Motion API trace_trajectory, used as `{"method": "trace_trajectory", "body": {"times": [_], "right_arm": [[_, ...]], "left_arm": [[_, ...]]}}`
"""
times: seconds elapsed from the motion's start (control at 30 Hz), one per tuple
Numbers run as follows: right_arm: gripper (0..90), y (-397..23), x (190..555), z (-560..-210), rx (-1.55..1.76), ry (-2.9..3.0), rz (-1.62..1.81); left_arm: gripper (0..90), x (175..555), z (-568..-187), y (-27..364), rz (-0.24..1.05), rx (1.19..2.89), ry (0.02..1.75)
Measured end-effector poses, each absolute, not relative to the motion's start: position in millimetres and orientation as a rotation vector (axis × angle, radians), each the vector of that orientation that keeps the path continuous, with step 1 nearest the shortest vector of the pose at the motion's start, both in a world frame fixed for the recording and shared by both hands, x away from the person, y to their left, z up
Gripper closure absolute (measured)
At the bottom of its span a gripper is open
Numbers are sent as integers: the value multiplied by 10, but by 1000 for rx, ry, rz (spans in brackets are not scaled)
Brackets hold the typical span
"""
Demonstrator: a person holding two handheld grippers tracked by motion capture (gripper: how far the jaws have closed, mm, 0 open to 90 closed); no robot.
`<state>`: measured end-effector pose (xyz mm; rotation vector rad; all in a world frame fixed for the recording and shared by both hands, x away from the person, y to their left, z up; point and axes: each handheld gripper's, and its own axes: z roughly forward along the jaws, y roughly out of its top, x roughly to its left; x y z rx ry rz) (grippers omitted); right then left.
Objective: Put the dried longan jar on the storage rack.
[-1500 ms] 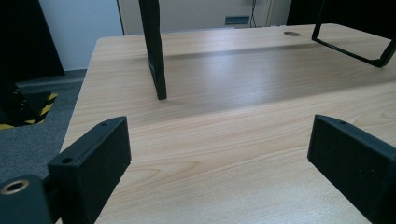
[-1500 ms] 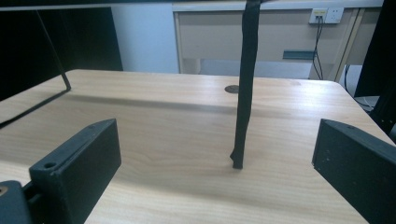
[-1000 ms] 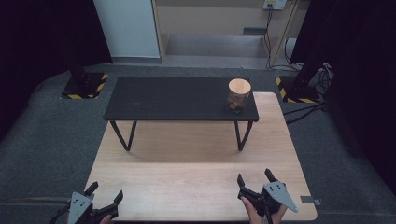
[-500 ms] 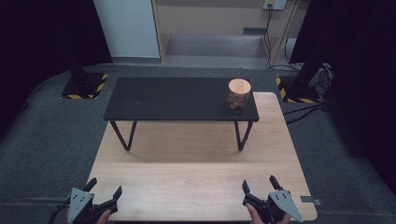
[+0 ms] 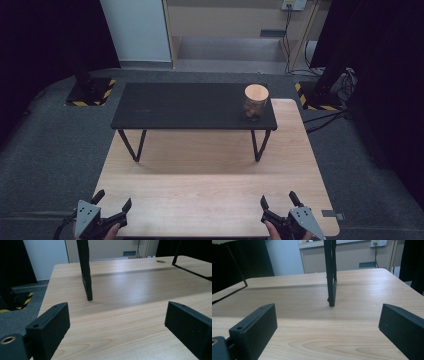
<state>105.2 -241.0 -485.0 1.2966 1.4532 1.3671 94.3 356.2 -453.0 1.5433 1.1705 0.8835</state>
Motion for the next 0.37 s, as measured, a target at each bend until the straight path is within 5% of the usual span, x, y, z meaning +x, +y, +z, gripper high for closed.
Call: {"method": "trace_trajectory", "body": {"times": [0.37], "right_arm": [[18,-2401,1013,-4856,1296,1451,1385]], "left_arm": [[46,896,-4504,3573,881,1538,1167]]}}
